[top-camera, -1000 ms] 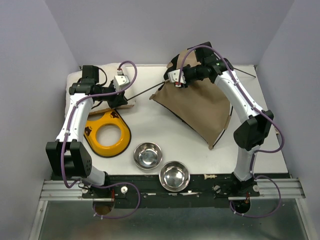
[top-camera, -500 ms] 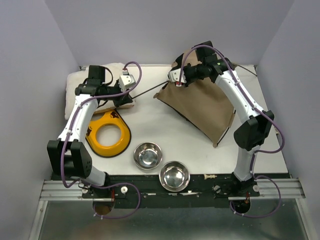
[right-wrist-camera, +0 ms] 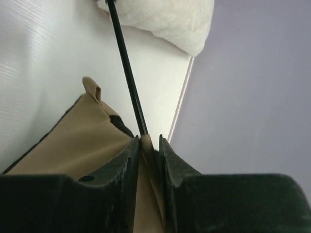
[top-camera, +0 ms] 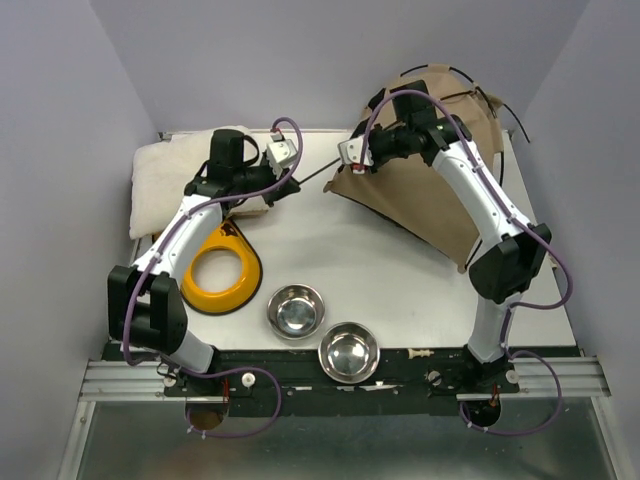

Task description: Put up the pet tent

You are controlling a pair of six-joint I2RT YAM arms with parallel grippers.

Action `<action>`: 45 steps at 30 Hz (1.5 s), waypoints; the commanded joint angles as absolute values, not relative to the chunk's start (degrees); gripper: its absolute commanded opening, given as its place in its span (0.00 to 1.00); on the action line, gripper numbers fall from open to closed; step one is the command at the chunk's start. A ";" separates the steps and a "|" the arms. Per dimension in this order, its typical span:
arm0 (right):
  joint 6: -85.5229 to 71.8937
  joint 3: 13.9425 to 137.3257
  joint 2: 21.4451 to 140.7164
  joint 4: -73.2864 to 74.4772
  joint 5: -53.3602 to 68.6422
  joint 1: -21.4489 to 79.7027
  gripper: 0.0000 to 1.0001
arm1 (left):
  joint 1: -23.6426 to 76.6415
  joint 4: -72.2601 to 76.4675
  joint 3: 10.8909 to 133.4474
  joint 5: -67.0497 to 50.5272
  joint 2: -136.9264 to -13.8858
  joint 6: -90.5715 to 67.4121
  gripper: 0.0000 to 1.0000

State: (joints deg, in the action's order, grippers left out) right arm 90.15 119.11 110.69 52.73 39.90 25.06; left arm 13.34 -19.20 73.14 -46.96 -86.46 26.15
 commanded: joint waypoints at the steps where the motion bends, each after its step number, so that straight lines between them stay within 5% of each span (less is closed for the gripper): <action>1: 89.91 118.66 108.81 56.08 44.82 27.95 0.32 | 16.69 2.19 75.23 -51.24 -87.97 18.90 0.00; 6: 84.38 118.13 106.70 55.10 45.88 28.21 0.43 | 18.19 7.12 76.29 -51.85 -90.43 15.12 0.00; 26: 88.42 117.25 105.47 54.32 40.08 28.21 0.35 | 22.94 11.08 79.28 -53.17 -92.64 14.15 0.00; 35: 91.23 116.28 105.73 55.02 37.18 28.21 0.24 | 23.29 10.55 79.28 -53.53 -92.81 14.94 0.00; 40: 91.58 117.77 106.43 55.90 36.39 28.21 0.01 | 23.38 11.07 79.72 -53.61 -92.99 14.41 0.00; 45: 90.36 117.95 106.00 55.11 34.81 27.95 0.01 | 22.68 13.17 78.05 -53.70 -91.68 11.88 0.07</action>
State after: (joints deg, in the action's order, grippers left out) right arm 90.91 116.31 105.45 54.70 37.80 28.18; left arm 22.70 7.90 77.45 -51.27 -92.71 14.11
